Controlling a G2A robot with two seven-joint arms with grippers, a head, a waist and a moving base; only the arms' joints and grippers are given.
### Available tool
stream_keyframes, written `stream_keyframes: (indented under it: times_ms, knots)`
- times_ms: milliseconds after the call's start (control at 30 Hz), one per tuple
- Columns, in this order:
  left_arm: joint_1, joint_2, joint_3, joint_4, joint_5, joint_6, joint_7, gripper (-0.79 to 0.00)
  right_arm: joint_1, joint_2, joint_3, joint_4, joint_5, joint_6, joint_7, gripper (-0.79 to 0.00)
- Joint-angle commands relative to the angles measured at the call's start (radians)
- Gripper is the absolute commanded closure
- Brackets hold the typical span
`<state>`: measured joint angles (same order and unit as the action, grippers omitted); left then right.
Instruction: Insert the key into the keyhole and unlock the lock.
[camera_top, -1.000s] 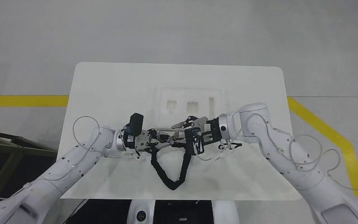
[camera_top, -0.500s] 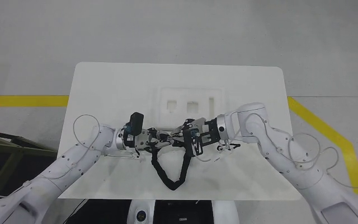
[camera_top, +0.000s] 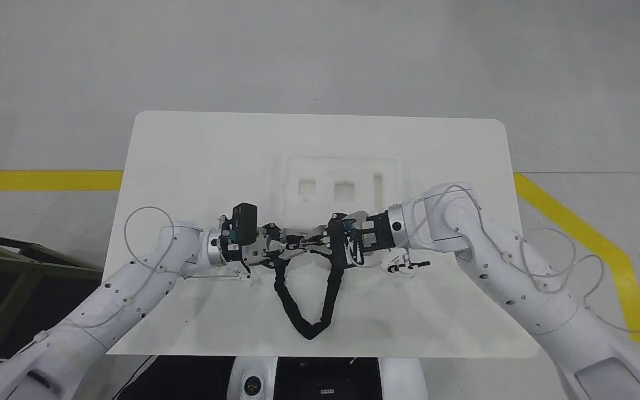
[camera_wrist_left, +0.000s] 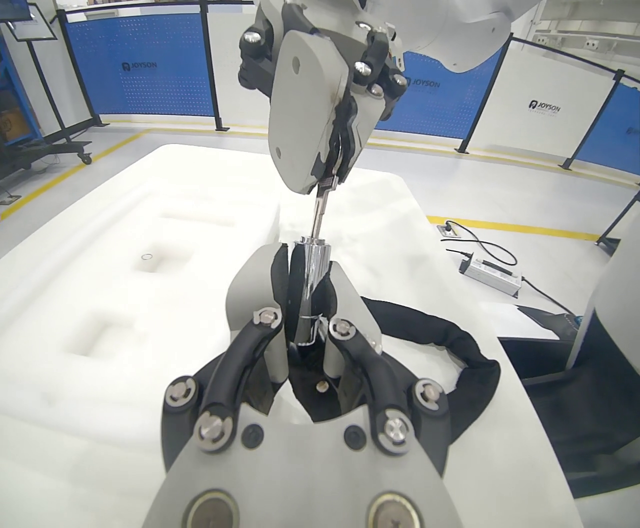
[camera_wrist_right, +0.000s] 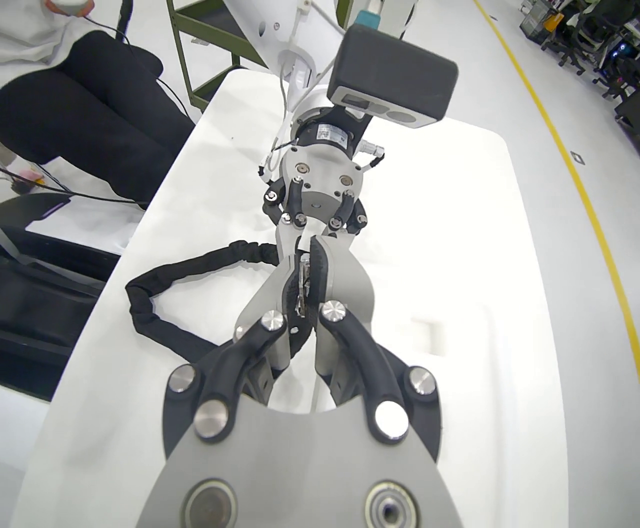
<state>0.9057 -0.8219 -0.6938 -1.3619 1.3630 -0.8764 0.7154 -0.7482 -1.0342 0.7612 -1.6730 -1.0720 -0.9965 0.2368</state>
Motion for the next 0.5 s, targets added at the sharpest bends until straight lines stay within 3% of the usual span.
stream_keyframes:
  times_ms: [0, 467]
  knots:
    - [0.014, 0.004, -0.016, -0.014, 0.01, 0.02, -0.011, 0.0, -0.001, -0.002, -0.003, 0.006, 0.052, 0.017, 0.033, 0.0]
    - [0.149, 0.049, -0.174, -0.185, 0.072, 0.188, -0.134, 0.0, -0.028, -0.007, -0.006, -0.006, 0.412, 0.194, 0.25, 0.0]
